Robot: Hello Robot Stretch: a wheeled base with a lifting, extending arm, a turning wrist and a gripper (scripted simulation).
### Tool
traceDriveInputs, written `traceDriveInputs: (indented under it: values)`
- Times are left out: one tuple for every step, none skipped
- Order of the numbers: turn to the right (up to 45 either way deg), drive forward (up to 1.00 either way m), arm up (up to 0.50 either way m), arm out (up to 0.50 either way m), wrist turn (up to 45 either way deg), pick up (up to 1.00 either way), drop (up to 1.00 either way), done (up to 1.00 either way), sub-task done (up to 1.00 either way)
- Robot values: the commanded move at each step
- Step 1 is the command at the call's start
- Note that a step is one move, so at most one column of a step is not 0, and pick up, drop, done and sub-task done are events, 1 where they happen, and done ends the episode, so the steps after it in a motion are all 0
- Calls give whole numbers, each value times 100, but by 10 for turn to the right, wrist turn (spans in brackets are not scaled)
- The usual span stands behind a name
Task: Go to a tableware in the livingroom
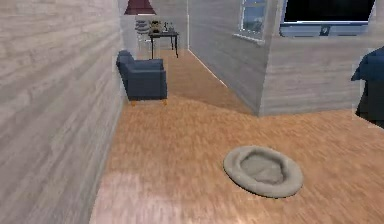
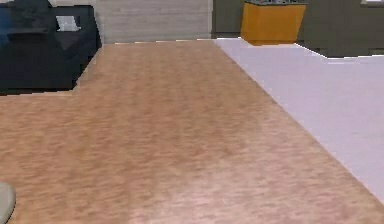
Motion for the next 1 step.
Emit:
traceDriveInputs:
  values:
    - [0, 100, 0, 0, 0, 0, 0, 0, 0]
